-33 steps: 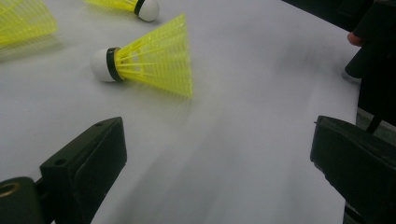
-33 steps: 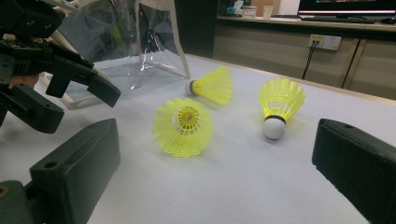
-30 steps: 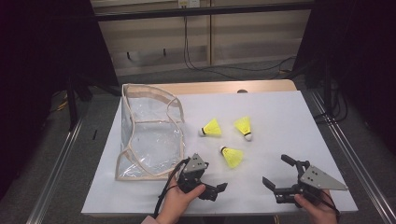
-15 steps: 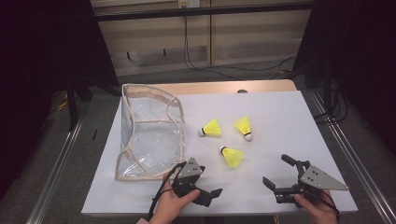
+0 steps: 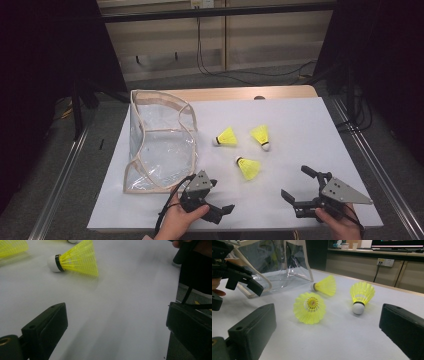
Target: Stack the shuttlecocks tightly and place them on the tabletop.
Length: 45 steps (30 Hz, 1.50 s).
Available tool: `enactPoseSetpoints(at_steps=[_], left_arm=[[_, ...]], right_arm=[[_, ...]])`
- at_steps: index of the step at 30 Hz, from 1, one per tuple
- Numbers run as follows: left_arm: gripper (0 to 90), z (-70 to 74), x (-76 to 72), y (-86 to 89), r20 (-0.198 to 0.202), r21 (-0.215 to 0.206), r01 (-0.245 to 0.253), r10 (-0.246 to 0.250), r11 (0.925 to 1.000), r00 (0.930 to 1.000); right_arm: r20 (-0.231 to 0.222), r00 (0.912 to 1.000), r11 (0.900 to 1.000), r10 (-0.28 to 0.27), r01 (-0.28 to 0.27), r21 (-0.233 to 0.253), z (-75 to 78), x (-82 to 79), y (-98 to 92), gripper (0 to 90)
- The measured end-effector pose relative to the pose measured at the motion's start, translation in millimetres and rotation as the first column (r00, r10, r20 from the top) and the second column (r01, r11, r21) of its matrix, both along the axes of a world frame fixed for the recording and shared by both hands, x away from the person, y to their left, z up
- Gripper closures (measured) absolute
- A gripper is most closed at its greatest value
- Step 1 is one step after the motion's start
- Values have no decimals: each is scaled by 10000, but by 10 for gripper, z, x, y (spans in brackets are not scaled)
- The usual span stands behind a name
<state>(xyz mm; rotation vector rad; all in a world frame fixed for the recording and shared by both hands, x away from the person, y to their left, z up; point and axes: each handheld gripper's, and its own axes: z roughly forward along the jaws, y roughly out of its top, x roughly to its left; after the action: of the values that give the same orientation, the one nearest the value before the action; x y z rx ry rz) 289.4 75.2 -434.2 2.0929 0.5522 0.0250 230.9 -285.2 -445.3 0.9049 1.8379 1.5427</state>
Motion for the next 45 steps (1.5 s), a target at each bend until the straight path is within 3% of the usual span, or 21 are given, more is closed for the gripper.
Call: enactPoseSetpoints(at_steps=[9,11,20,27,33,38,39,40,45], left_arm=[[37,-14,-30,11,43,230,118,-119,9997,9999],[37,-26,-37,11,21,49,160,-160,9999,9999],[37,-26,-76,61,-71,69,336,-335,9994,9994],[37,8,-101,137,-208,18,338,-338,9994,9992],[37,30,-90,265,33,-91,113,-112,9999,9999],[37,33,-117,304,-71,-35,419,-419,9991,9991],[37,43,-118,320,-106,129,425,-424,9990,9990],[37,40,-116,326,-35,-42,379,-379,9993,9993],[37,71,-116,398,59,-92,216,-216,9997,9998]], right_arm=[[-29,10000,10000,-43,43,-24,2,-3,4,9],[-38,10000,10000,-52,52,-11,2,-3,6,9],[-22,10000,10000,-26,26,6,2,-2,7,8],[-15,10000,10000,-29,29,-3,1,-2,6,8],[12,10000,10000,-24,25,-56,3,-2,8,8],[41,10000,10000,5,-5,-58,1,1,10,8],[41,10000,10000,5,-5,-57,1,2,10,8],[41,10000,10000,3,-2,-59,1,2,9,8],[51,10000,10000,8,-7,-62,1,2,9,8]])
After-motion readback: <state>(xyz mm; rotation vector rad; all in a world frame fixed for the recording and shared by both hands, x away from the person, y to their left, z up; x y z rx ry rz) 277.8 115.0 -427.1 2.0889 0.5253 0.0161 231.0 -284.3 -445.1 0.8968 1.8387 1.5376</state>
